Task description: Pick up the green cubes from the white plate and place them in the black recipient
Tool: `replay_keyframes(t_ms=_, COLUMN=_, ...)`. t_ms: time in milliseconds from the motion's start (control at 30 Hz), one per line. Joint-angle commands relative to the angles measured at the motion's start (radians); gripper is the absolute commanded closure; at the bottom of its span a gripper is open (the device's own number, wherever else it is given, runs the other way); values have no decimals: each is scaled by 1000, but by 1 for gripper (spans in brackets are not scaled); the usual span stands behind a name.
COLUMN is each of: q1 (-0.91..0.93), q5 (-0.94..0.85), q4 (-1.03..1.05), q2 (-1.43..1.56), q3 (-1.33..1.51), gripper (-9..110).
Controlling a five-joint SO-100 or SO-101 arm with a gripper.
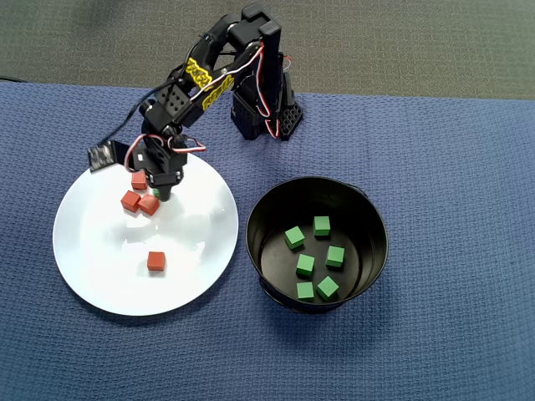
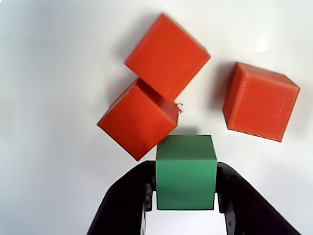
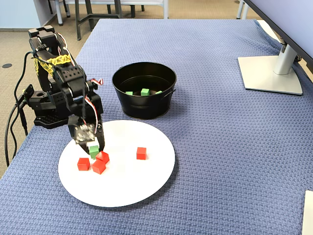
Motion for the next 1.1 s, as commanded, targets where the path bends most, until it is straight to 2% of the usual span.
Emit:
replay_keyframes(t_ms=0, q1=-46, q5=117, q4=132, q2=117, q3=-175, gripper=101)
replay_keyframes(t_ms=233, q1=-256, q5=477, q4=393, q2=245, q3=-469, gripper=101)
replay_keyframes(t_ms=433, q1=-614, q5=859, q4=497, q2=301, q3=-604, gripper=102)
replay_keyframes(t_ms=600, q1=-939, q5=1060, q4=465, q2=318, q3=-520, gripper=102)
replay_keyframes(t_ms=767, q1=-1140, q5=1126, q4=318, q2=308, q3=-311, gripper=101)
replay_keyframes(t_ms=833, q1=-1178, q5=1101, q4=318, q2=299, q3=-305, gripper=82)
replay_keyframes(t_ms=867, q1=-1181, q5=1078, q4=330, q2=301, q3=-311, gripper=70)
replay_keyframes(t_ms=1067, q1=-1032, q5=953, q4=413, q2=345, q3=-400, gripper=66)
